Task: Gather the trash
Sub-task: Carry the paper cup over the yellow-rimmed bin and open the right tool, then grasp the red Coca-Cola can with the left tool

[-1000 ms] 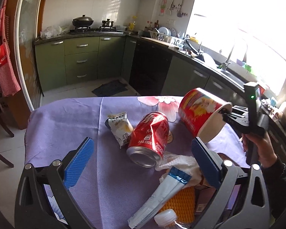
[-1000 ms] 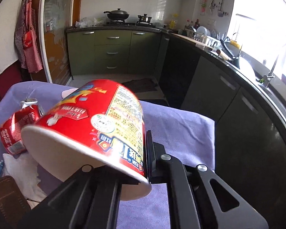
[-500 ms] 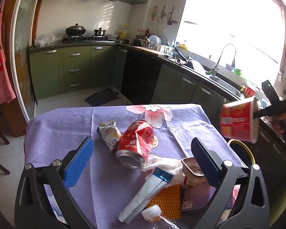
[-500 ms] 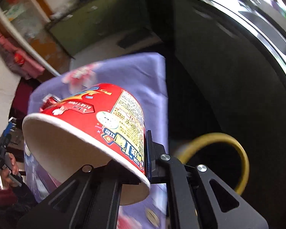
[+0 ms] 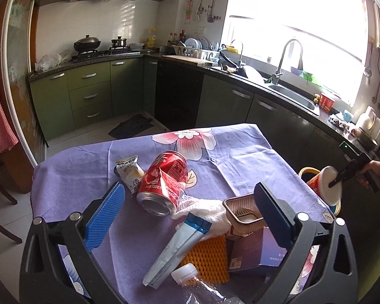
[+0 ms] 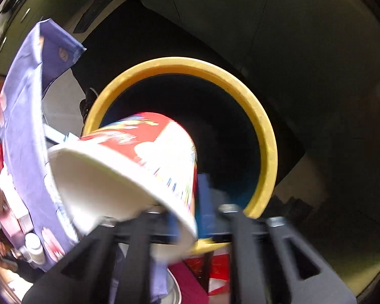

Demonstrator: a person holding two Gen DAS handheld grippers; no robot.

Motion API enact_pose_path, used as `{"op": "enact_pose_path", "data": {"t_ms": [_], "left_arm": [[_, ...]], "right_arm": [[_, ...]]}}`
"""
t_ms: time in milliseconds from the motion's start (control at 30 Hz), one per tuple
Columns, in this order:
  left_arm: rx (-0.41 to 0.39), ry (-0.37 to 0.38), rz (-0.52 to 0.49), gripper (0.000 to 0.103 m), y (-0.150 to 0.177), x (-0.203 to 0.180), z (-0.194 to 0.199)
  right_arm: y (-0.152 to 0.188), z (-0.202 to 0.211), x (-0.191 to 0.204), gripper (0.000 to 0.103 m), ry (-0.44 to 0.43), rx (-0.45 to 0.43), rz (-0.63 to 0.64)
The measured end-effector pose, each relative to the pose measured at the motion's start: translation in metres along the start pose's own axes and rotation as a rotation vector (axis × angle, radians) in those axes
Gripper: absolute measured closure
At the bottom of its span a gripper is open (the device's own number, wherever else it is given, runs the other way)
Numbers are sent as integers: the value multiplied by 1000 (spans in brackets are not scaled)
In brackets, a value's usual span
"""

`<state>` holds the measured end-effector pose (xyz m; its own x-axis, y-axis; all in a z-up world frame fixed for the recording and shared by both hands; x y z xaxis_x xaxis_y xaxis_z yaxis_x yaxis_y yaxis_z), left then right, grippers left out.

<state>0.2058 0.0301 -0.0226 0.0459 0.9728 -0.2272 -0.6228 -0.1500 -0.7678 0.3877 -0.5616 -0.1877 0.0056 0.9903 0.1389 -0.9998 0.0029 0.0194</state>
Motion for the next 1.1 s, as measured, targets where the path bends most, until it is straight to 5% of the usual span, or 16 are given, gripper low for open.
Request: {"op": "enact_pose_path", "data": {"t_ms": [33, 200, 533, 1100], "left_arm": [[7, -2, -3, 6, 0, -1, 0], [49, -53, -31, 6, 0, 2, -7], [203, -115, -143, 6, -7, 10, -62], [487, -88, -138, 7, -24, 13, -166]], "right_arm": [[-3, 0, -2, 38, 24, -11, -9], [0, 8, -8, 46, 30, -100, -11], [53, 64, 52, 46, -110, -277, 143], [38, 37, 112, 46, -143, -266, 221]]}}
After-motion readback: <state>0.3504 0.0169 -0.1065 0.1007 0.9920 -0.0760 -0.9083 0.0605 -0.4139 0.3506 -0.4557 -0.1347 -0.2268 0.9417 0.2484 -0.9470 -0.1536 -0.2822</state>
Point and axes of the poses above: each gripper's, at about its wrist camera, not at the fingertips, and z roughly against the way its jaws point, x to its left, y to its underside, the point moved 2 cm from there along -z, roughly the way its jaws point, and after that the axes turned 8 degrees about z, right-handed, at the moved point
